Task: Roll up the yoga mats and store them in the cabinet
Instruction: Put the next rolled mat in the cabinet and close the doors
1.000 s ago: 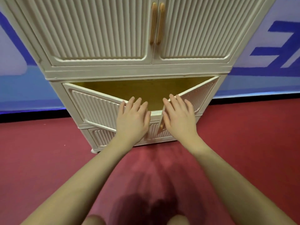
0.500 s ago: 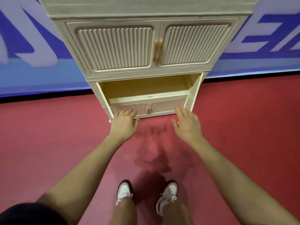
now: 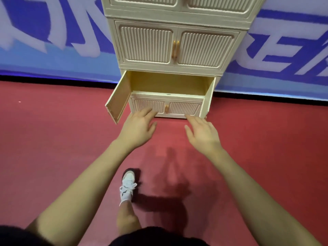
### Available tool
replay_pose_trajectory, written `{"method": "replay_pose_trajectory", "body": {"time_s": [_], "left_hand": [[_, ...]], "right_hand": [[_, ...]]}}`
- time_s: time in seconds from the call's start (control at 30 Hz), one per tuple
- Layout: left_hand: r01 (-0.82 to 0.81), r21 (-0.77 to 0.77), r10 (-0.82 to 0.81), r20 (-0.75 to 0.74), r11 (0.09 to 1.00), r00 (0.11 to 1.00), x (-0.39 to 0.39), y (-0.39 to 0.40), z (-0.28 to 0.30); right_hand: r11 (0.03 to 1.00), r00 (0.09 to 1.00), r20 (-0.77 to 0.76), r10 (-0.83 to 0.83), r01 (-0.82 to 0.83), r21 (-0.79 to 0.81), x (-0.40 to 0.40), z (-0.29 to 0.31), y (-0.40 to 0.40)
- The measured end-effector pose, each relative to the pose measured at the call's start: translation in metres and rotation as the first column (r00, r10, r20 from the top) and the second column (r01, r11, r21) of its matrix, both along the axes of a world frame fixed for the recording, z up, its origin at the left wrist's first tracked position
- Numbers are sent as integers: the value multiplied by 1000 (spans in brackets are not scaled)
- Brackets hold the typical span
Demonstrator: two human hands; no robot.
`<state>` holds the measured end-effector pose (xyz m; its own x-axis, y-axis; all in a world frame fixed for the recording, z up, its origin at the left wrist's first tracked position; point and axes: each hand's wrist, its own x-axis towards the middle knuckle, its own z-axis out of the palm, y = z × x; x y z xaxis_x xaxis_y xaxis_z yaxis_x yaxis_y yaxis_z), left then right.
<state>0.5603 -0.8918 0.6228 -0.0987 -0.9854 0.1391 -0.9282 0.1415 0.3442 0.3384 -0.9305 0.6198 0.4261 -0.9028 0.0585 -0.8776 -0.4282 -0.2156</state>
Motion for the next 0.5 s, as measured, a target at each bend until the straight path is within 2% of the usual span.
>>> {"method": "replay_pose_trajectory", "body": {"time_s": [0.27,0.5], "left_hand": [[-58,47,59,-17,997,998,-75,159,36],[-151,177,163,-58,973,985,-116,277,30]], "right_hand": [[995,995,11,98,-99,28,-74,29,134],[989,988,-39,146,-145,22,-92,25,238]]}}
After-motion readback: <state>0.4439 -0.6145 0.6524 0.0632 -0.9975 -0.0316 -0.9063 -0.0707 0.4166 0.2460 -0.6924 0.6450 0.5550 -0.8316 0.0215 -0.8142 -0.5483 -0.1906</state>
